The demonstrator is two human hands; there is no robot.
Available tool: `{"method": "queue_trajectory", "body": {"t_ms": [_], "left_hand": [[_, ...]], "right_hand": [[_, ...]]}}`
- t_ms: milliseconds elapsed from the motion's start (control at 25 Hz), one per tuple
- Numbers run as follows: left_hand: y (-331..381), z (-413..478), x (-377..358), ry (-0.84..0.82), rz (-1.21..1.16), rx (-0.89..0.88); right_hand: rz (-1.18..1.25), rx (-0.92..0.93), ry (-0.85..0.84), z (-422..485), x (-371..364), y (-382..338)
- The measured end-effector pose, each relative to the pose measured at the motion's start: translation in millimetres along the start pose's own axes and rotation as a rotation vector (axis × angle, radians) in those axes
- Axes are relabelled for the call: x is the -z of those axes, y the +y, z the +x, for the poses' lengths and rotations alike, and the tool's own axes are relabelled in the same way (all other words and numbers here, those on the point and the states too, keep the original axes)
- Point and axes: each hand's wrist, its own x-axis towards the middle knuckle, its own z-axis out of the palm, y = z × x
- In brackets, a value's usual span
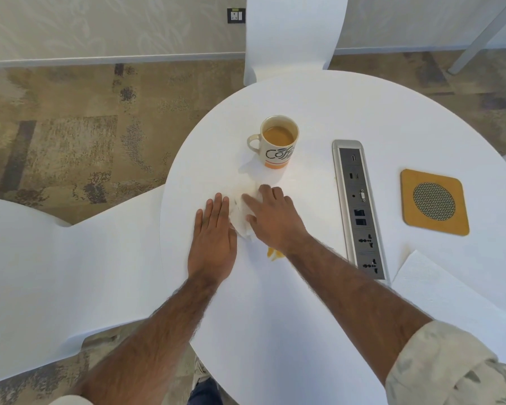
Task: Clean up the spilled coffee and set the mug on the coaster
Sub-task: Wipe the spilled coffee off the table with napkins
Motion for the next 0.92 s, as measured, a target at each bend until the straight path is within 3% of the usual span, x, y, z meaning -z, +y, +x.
{"method": "queue_trajectory", "body": {"t_ms": [280, 720, 800, 920], "left_hand": [[4.1, -0.7, 6.1, -0.012, -0.038, 0.01], [5.3, -0.1, 3.8, -0.027, 0.019, 0.021], [6.3, -0.4, 4.3, -0.025, 0.016, 0.023], [6.5, -0.1, 5.4, -0.022, 0.016, 0.021]], "right_hand": [[0.062, 0.227, -0.047, -47.5, 4.0, 46.4], [0.211, 0.077, -0.06, -99.8, -9.1, 25.1], [0.361, 0.006, -0.099, -99.0, -3.8, 20.8], [0.957, -0.366, -0.179, -86.7, 19.4, 34.5]]}}
